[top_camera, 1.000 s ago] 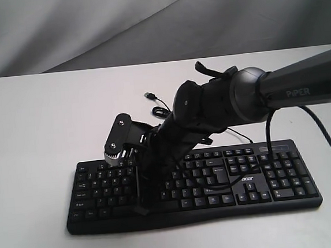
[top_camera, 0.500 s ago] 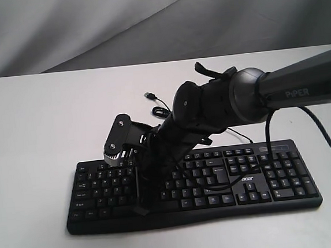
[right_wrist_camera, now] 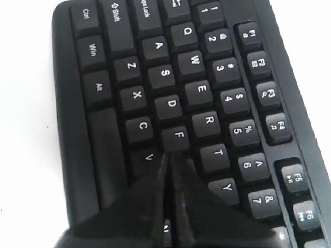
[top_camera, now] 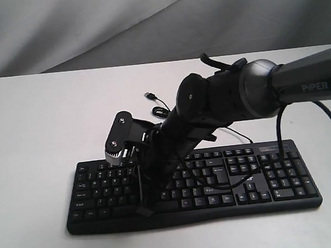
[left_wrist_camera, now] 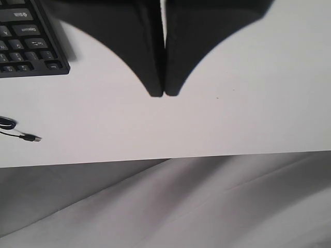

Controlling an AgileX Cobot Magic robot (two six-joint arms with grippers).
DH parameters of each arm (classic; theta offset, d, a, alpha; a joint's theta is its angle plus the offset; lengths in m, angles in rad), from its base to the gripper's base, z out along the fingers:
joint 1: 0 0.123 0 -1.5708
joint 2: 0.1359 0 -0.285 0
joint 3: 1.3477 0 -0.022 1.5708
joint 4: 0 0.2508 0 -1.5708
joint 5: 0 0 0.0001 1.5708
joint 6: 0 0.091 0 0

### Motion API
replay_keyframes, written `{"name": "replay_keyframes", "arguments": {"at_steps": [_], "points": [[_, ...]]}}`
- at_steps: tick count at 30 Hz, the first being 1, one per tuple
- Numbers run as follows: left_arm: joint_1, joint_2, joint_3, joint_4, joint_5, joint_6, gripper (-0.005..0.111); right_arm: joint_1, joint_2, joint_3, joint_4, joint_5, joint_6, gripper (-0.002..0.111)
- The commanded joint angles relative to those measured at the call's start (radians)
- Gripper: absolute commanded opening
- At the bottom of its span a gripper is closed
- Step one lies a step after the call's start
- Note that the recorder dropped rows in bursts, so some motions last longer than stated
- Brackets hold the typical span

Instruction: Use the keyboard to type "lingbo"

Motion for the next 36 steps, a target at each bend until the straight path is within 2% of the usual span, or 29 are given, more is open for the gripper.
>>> {"name": "replay_keyframes", "arguments": {"at_steps": [1, 36], "points": [[0.001, -0.004, 0.005, 0.000, -0.011, -0.002, 0.001, 0.002, -0.006, 0.005, -0.012, 0.022, 0.016, 0.000], [0.001, -0.004, 0.005, 0.000, -0.011, -0.002, 0.001, 0.002, 0.017, 0.005, -0.033, 0.034, 0.017, 0.000]]}}
